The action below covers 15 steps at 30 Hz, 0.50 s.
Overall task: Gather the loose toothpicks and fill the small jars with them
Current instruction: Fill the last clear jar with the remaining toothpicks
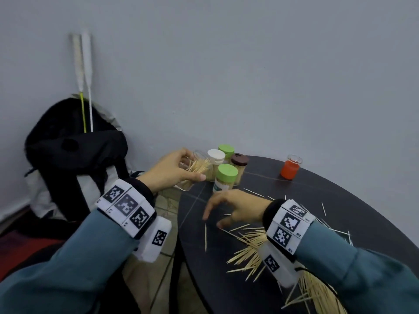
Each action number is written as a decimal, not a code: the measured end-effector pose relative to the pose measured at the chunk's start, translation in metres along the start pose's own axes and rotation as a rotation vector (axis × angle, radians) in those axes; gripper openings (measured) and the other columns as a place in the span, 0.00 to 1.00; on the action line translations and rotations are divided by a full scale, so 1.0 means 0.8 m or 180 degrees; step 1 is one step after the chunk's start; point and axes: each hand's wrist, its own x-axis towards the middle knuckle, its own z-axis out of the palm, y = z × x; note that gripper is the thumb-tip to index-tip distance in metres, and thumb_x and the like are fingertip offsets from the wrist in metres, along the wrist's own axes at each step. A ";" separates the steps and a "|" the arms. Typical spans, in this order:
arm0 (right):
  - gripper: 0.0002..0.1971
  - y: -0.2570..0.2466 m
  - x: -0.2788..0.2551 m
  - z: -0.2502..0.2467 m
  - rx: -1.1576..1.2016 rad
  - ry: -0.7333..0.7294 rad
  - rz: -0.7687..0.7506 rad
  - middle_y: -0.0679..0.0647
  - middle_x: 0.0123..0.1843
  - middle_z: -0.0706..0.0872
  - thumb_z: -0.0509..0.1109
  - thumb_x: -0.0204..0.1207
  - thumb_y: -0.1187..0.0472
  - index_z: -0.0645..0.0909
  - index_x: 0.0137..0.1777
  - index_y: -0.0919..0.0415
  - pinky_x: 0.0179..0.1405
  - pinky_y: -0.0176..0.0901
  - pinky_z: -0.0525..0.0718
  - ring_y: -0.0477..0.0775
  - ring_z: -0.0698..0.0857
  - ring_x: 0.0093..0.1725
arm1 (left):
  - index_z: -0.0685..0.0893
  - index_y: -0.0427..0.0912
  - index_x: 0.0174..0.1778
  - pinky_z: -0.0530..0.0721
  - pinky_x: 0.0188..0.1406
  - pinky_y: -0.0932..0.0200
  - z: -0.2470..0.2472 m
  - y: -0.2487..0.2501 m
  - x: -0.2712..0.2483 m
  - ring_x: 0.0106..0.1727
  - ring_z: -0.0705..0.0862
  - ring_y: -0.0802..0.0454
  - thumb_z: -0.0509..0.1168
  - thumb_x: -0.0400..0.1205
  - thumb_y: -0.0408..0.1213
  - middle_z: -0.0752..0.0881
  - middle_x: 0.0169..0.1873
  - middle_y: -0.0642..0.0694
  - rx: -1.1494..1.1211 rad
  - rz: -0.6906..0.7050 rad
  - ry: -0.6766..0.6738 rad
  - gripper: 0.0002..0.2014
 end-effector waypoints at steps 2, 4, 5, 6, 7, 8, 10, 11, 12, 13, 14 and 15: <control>0.16 -0.006 0.011 0.004 -0.0096 -0.0378 -0.0195 0.54 0.61 0.82 0.76 0.69 0.65 0.85 0.58 0.57 0.65 0.40 0.72 0.50 0.78 0.62 | 0.78 0.37 0.58 0.78 0.50 0.62 -0.003 -0.002 -0.002 0.53 0.82 0.48 0.78 0.70 0.34 0.84 0.53 0.41 0.0005 -0.0013 0.0016 0.23; 0.15 -0.007 0.020 0.010 -0.0224 -0.0545 -0.0302 0.56 0.58 0.82 0.78 0.68 0.65 0.87 0.55 0.58 0.63 0.42 0.75 0.52 0.80 0.58 | 0.78 0.37 0.58 0.78 0.47 0.66 -0.001 -0.001 -0.002 0.50 0.82 0.49 0.78 0.70 0.33 0.84 0.53 0.40 -0.0029 -0.0009 -0.0006 0.23; 0.13 -0.005 0.024 0.013 -0.0283 -0.0556 -0.0325 0.56 0.55 0.82 0.78 0.68 0.65 0.88 0.53 0.59 0.59 0.41 0.77 0.51 0.80 0.55 | 0.78 0.37 0.58 0.78 0.46 0.67 0.001 0.000 -0.001 0.50 0.82 0.49 0.78 0.69 0.33 0.84 0.52 0.40 -0.0044 -0.0007 -0.0028 0.23; 0.11 -0.003 0.027 0.014 -0.0319 -0.0535 -0.0328 0.55 0.51 0.83 0.77 0.68 0.65 0.88 0.51 0.61 0.55 0.37 0.77 0.49 0.81 0.50 | 0.78 0.38 0.57 0.79 0.45 0.67 0.003 0.001 0.000 0.49 0.82 0.50 0.78 0.69 0.33 0.84 0.51 0.42 -0.0047 -0.0007 -0.0047 0.23; 0.08 -0.001 0.028 0.014 -0.0342 -0.0512 -0.0304 0.52 0.48 0.83 0.76 0.69 0.65 0.89 0.49 0.61 0.51 0.32 0.77 0.45 0.81 0.46 | 0.77 0.39 0.57 0.79 0.46 0.66 0.005 0.002 0.000 0.48 0.82 0.51 0.78 0.69 0.34 0.83 0.50 0.43 -0.0034 -0.0008 -0.0068 0.23; 0.07 0.001 0.029 0.012 -0.0357 -0.0501 -0.0245 0.51 0.47 0.84 0.75 0.70 0.66 0.89 0.47 0.62 0.48 0.30 0.77 0.42 0.80 0.42 | 0.77 0.40 0.56 0.79 0.47 0.65 0.007 0.002 0.001 0.48 0.82 0.51 0.78 0.69 0.34 0.83 0.49 0.44 -0.0023 -0.0010 -0.0087 0.22; 0.06 0.007 0.029 0.006 -0.0388 -0.0476 -0.0047 0.55 0.46 0.88 0.72 0.72 0.69 0.87 0.47 0.62 0.48 0.34 0.81 0.44 0.83 0.41 | 0.77 0.40 0.56 0.80 0.51 0.60 0.012 0.004 0.003 0.48 0.82 0.51 0.78 0.69 0.35 0.83 0.50 0.44 -0.0002 0.0004 -0.0127 0.23; 0.06 0.011 0.028 0.002 -0.0452 -0.0446 0.0079 0.56 0.46 0.89 0.71 0.73 0.69 0.87 0.47 0.62 0.50 0.39 0.83 0.47 0.85 0.43 | 0.77 0.40 0.56 0.80 0.52 0.58 0.015 0.005 0.004 0.48 0.82 0.51 0.78 0.69 0.35 0.83 0.50 0.44 0.0004 0.0021 -0.0143 0.23; 0.07 0.015 0.026 -0.003 -0.0563 -0.0392 0.0200 0.56 0.46 0.90 0.70 0.73 0.69 0.87 0.47 0.61 0.52 0.42 0.84 0.50 0.86 0.45 | 0.77 0.41 0.56 0.80 0.53 0.57 0.017 0.006 0.005 0.48 0.82 0.51 0.78 0.69 0.35 0.84 0.49 0.44 -0.0002 0.0037 -0.0151 0.22; 0.07 0.020 0.023 -0.007 -0.0718 -0.0312 0.0312 0.54 0.46 0.90 0.70 0.73 0.68 0.87 0.48 0.60 0.53 0.43 0.84 0.50 0.86 0.46 | 0.77 0.41 0.55 0.80 0.54 0.57 0.020 0.008 0.006 0.48 0.82 0.51 0.78 0.69 0.35 0.84 0.49 0.44 -0.0015 0.0058 -0.0149 0.22; 0.07 0.025 0.020 -0.010 -0.0891 -0.0219 0.0417 0.52 0.47 0.90 0.70 0.73 0.67 0.87 0.48 0.58 0.53 0.42 0.83 0.49 0.86 0.48 | 0.77 0.42 0.55 0.80 0.54 0.56 0.022 0.009 0.007 0.48 0.82 0.51 0.78 0.69 0.35 0.84 0.50 0.44 -0.0027 0.0067 -0.0147 0.22; 0.07 0.031 0.017 -0.013 -0.1048 -0.0128 0.0518 0.50 0.47 0.90 0.70 0.73 0.66 0.87 0.48 0.57 0.54 0.41 0.80 0.48 0.86 0.49 | 0.77 0.42 0.55 0.80 0.55 0.55 0.025 0.010 0.009 0.49 0.82 0.50 0.79 0.69 0.36 0.84 0.51 0.43 -0.0034 0.0072 -0.0152 0.22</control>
